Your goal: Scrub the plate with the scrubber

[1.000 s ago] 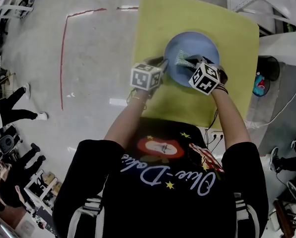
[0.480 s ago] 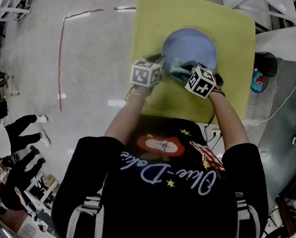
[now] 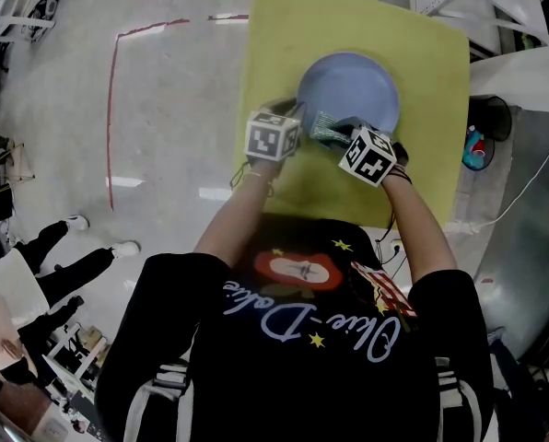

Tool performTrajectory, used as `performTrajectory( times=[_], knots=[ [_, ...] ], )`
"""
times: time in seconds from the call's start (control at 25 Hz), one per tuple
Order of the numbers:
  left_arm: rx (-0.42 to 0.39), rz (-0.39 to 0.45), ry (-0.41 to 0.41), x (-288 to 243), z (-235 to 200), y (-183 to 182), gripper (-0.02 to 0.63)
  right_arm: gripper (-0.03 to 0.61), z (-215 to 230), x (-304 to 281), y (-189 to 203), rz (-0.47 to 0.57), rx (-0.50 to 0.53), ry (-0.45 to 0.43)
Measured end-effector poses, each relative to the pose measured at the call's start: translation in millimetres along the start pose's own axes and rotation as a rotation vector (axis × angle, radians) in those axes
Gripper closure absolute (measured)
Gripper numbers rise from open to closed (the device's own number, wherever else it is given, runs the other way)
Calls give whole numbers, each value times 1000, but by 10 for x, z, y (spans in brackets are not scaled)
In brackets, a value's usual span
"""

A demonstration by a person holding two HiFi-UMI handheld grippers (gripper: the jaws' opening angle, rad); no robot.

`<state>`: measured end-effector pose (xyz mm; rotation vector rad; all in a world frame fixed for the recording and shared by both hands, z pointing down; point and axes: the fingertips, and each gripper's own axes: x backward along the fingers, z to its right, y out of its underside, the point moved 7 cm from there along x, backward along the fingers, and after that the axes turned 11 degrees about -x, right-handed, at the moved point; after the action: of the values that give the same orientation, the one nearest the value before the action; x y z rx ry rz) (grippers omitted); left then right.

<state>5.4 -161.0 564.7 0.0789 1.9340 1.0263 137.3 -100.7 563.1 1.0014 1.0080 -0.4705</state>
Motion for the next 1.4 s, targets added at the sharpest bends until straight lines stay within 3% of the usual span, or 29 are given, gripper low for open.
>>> performTrajectory(
  times=[0.16,0.32,0.52,0.76,1.04,1.4],
  knots=[
    [14,5,12,1,-18,-4,546,508,-13,17,-4,26,21,19],
    [9,-4,14,7,-12,-22,546,509,54,162,-70,74,112,23],
    [-3,-10,7,20,-17,-22,546,514,471,391,-203,142,165,195],
    [-47,-35,15,-38,18,-50,541,514,1034,394,-190,49,189,333],
    [-77,-42,19,29,-22,-69,538,509,1075,241,-195,-35,203,291],
    [-91,-26,22,19,-46,-33,537,508,1041,202,-122,-88,128,250]
  ],
)
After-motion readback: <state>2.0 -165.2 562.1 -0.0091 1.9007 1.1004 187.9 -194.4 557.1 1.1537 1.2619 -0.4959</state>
